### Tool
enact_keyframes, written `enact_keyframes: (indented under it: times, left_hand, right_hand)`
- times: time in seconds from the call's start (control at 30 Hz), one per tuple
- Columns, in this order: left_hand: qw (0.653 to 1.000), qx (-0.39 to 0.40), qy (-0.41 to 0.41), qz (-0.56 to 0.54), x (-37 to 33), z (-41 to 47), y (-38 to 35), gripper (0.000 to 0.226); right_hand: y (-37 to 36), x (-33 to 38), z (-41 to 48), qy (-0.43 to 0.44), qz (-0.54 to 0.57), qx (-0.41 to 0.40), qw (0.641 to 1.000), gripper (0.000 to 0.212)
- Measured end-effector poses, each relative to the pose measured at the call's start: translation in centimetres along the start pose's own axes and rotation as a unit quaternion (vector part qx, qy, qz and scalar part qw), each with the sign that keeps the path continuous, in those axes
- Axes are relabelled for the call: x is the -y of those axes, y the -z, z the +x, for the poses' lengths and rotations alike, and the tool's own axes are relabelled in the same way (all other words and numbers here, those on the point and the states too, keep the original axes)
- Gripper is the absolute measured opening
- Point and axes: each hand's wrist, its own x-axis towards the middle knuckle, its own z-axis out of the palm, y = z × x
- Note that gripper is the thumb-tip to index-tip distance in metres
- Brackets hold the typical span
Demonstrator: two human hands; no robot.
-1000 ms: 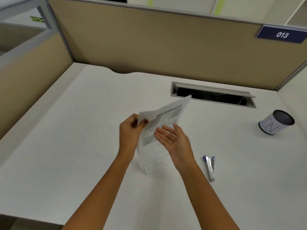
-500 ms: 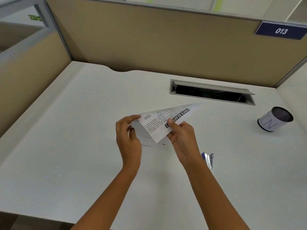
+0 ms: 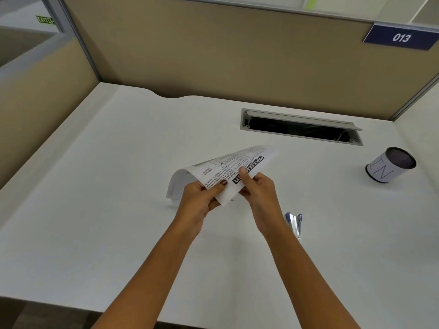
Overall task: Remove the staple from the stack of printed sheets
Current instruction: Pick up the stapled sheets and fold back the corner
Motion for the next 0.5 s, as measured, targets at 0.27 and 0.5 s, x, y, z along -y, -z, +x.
enact_keyframes:
  times: [0.27, 0.5]
  left_hand:
    - [0.999, -0.031, 0.019, -0.019, 0.5, 0.6, 0.2, 0.018]
    - [0.999, -0.041, 0.007, 0.012, 1.0, 0.7, 0.4, 0.029]
  right_hand:
    - [6.4, -3.8, 0.3, 0.086, -0.291, -0.210, 0.929, 0.012]
    - [13.0, -8.9, -0.8, -0.014, -0.536, -0.341, 0.772, 0.051]
